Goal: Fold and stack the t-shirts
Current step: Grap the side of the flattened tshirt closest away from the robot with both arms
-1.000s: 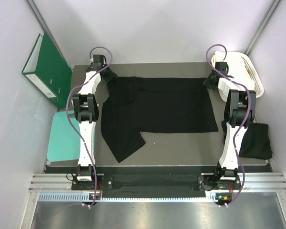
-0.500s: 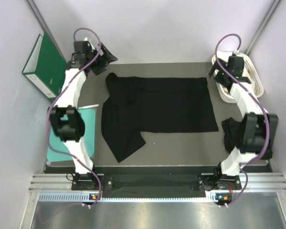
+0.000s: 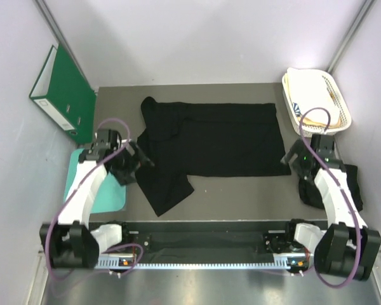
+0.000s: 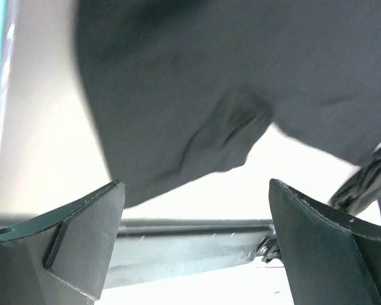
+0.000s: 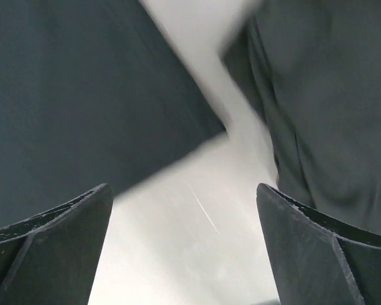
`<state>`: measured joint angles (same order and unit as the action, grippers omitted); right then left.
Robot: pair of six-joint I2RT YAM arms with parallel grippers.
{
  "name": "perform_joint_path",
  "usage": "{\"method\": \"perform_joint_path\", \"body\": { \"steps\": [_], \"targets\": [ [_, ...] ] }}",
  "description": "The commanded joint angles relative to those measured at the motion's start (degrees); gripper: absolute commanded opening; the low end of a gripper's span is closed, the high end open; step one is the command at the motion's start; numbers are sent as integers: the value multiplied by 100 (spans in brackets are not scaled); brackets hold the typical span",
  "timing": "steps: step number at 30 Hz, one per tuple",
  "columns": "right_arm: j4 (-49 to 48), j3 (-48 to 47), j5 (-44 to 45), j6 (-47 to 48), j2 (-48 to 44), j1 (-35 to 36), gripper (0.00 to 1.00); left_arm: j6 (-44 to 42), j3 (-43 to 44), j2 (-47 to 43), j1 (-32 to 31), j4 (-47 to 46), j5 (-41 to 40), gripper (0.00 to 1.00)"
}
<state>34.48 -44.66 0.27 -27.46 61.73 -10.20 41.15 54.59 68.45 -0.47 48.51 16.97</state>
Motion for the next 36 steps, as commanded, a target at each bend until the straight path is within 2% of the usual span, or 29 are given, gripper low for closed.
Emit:
{"method": "perform_joint_path", "body": {
  "steps": [1, 8, 14, 20, 21, 26, 28, 33, 34, 36],
  "targets": [
    [261, 502, -221, -321, -601, -96, 93, 219, -483, -1017, 12, 894, -317, 99],
    [-99, 880, 86, -303, -637, -132, 88, 60, -1441, -1632, 12, 1353, -282, 98],
    [-458, 845, 201, -453, 4, -176, 86, 95, -1574, -1993, -67, 1362, -317, 99],
    [-942, 766, -1, -514, 813, -184, 72, -220, -1583, -1660, -94, 1231, -291, 99],
    [-1091, 749, -1, -523, 979, -184, 65, -317, -1583, -1520, -102, 1205, -291, 99],
    [-1373, 635, -1, -523, 1385, -184, 63, -511, -1495, -948, -208, 1161, -343, 99],
    [-1505, 608, -140, -488, 1490, -184, 58, -546, -1416, -746, -234, 1143, -387, 99],
    [-1813, 617, -142, -479, 1587, -184, 57, -573, -1302, -333, -313, 915, -273, 99],
    [-1952, 626, -185, -488, 1605, -184, 54, -581, -1284, -271, -339, 880, -247, 99],
    [-2024, 573, -264, -462, 1719, -184, 38, -599, -1266, -16, -436, 809, -195, 99]
  ]
}}
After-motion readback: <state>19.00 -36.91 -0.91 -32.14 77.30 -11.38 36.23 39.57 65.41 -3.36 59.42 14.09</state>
